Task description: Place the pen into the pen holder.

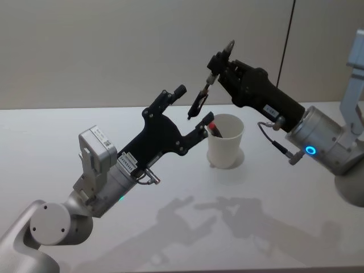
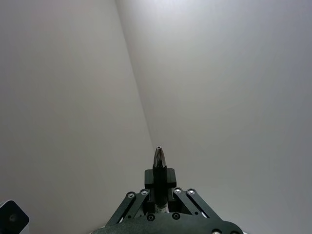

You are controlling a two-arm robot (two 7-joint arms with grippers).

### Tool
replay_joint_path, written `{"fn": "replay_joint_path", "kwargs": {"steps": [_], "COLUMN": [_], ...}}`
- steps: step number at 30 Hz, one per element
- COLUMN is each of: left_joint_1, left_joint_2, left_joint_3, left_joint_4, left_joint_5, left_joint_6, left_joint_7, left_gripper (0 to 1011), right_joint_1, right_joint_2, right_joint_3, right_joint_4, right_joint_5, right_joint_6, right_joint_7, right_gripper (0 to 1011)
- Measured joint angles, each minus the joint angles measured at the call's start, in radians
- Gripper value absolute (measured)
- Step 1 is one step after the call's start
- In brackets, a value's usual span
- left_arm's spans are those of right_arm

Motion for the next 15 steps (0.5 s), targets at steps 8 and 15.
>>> {"fn": "replay_joint_path", "kwargs": {"steps": [8, 15], "left_joint_1": [0.000, 0.000], "left_joint_2": [0.000, 0.000], "left_joint_3": [0.000, 0.000], "left_joint_4": [0.000, 0.000], "left_joint_5": [0.000, 0.000], "left_joint_6": [0.000, 0.000], "left_joint_7": [0.000, 0.000], "left_gripper": [986, 1004], "right_joint_1": [0.000, -0.003], "right_joint_2": [0.006, 0.013], "right_joint_3": [-0.002, -0.002], "right_joint_4": [-0.009, -0.014], "right_joint_5": [0.009, 0.004], "right_joint_6": [-0.001, -0.022], "right_joint_7": [-0.012, -0.042], "right_gripper": [109, 109]}}
